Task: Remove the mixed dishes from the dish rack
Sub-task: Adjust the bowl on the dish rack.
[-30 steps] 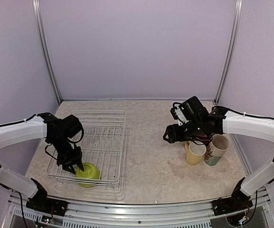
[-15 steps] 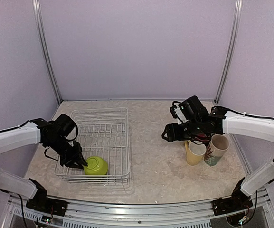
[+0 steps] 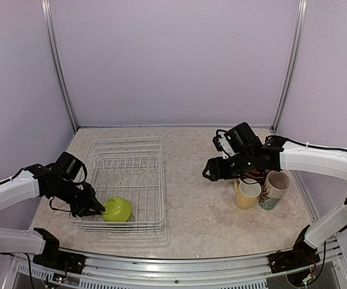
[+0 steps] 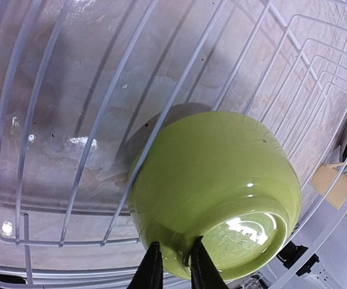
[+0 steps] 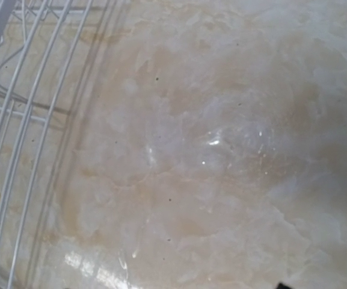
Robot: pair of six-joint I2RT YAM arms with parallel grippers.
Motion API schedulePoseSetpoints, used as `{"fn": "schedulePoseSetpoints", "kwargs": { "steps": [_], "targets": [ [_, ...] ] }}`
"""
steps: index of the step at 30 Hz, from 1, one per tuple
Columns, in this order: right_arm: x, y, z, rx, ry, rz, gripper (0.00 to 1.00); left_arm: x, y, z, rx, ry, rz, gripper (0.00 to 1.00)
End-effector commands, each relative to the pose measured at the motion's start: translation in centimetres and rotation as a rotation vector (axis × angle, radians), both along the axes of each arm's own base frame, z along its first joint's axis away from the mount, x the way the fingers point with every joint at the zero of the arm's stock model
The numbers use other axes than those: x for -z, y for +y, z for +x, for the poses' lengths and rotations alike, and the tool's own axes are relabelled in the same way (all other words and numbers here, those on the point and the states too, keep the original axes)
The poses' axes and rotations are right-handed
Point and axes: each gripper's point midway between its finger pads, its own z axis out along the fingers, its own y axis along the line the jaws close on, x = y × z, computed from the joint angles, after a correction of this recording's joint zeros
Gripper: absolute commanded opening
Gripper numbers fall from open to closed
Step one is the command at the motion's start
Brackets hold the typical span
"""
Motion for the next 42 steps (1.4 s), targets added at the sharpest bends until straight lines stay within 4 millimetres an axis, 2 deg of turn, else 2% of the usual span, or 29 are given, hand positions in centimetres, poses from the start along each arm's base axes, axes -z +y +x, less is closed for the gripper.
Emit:
{"fn": "schedulePoseSetpoints", "kwargs": {
  "steps": [1, 9, 14, 17, 19, 24, 27, 30, 33, 37, 42],
  "targets": [
    [0.3, 0.6, -0.2, -0.009, 0.005, 0.009, 0.70, 2.8, 3.1, -2.5, -0.138, 0.080, 0.112, 0.16],
    [0.3, 1.0, 0.0, -0.018, 0.005, 0.011, 0.70, 2.8, 5.6, -4.2, -0.271, 0.084, 0.191, 0.15],
    [0.5, 1.3, 0.0, -0.024, 0.009, 0.012, 0.70, 2.0, 5.4, -3.9, -0.270, 0.027, 0.160, 0.15],
    [0.6, 1.2, -0.1, -0.022, 0.012, 0.009, 0.70, 0.4, 4.4, -2.9, -0.207, -0.061, 0.137, 0.26],
    [0.5, 1.2, -0.1, -0.021, 0.010, 0.009, 0.70, -0.8, 4.1, -2.4, -0.167, -0.092, 0.166, 0.35],
    [0.8, 1.0, -0.2, -0.016, 0.014, 0.006, 0.70, -3.6, 4.0, -1.0, -0.066, -0.166, 0.294, 0.52],
    [0.8, 1.0, -0.3, -0.017, 0.014, 0.008, 0.70, -4.6, 3.4, -0.4, -0.001, -0.203, 0.338, 0.67],
    [0.8, 0.9, -0.4, -0.015, 0.013, 0.008, 0.70, -4.6, 2.4, -0.2, 0.072, -0.178, 0.341, 0.85],
    [0.8, 0.7, -0.5, -0.015, 0.015, 0.004, 0.70, -3.5, 1.3, -0.9, 0.116, -0.101, 0.311, 0.97],
    [0.7, 0.7, -0.5, -0.013, 0.007, 0.010, 0.70, -2.3, 0.3, -1.1, 0.083, -0.095, 0.191, 0.99],
    [0.6, 0.9, -0.5, -0.021, 0.007, 0.018, 0.70, -0.5, 0.6, -0.6, -0.042, -0.100, 0.029, 0.99]
  ]
}}
